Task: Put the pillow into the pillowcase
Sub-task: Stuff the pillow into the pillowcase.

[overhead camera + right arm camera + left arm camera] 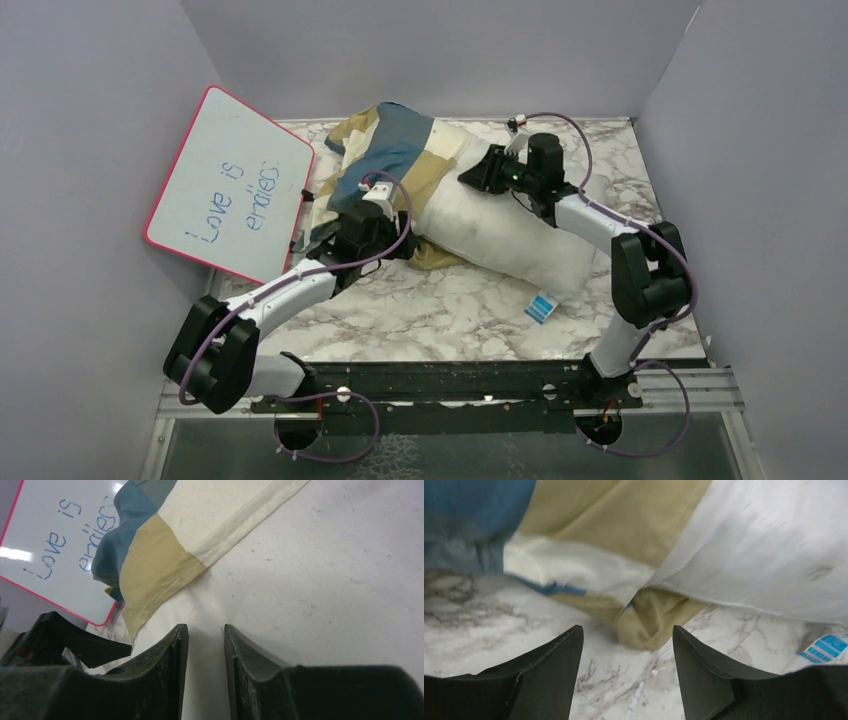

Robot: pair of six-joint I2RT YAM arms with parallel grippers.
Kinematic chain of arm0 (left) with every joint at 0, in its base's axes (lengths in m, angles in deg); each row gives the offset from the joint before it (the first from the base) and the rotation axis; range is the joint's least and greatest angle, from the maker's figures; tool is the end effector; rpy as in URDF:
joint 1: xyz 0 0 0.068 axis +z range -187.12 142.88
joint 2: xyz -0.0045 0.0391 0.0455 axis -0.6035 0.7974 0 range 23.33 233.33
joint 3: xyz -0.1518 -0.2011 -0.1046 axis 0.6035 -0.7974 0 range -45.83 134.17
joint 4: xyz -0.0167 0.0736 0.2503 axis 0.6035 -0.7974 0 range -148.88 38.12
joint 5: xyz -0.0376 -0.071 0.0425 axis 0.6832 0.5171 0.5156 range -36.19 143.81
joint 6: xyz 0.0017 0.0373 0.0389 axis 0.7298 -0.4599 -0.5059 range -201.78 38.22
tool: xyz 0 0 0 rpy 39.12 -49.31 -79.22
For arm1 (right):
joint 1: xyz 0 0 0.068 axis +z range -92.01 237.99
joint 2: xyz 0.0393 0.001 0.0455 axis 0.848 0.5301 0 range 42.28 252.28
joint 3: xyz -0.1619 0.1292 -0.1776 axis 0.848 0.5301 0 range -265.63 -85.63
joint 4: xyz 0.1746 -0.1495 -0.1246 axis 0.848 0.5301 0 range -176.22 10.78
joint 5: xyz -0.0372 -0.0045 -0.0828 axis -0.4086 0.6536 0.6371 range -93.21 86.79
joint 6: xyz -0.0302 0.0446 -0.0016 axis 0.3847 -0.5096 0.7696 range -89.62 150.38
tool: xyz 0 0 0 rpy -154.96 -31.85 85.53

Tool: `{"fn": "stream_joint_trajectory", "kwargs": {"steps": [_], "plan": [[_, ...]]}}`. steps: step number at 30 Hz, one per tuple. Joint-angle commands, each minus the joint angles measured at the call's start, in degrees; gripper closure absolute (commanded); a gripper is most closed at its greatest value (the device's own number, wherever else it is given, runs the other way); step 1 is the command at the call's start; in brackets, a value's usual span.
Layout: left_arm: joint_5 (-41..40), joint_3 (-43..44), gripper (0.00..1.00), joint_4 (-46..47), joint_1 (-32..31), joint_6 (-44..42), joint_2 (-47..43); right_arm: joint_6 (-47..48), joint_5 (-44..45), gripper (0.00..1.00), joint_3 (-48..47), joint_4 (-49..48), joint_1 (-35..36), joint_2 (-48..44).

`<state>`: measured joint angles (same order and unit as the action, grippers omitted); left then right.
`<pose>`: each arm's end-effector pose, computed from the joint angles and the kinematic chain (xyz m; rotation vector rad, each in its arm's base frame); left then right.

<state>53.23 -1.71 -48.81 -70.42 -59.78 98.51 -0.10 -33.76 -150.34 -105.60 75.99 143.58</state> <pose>0.2425 -0.1589 0.2423 0.2016 2.1017 -0.5793 0.3788 0.1420 0.2436 -0.1766 1.9641 1.0664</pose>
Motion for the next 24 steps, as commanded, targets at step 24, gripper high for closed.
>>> {"fn": "stream_joint_trajectory", "kwargs": {"steps": [24], "plan": [[2.5, -10.5, 0.35, 30.1, 2.1, 10.1, 12.6, 45.9, 7.8, 0.35, -4.1, 18.9, 13.7, -9.1]]}}
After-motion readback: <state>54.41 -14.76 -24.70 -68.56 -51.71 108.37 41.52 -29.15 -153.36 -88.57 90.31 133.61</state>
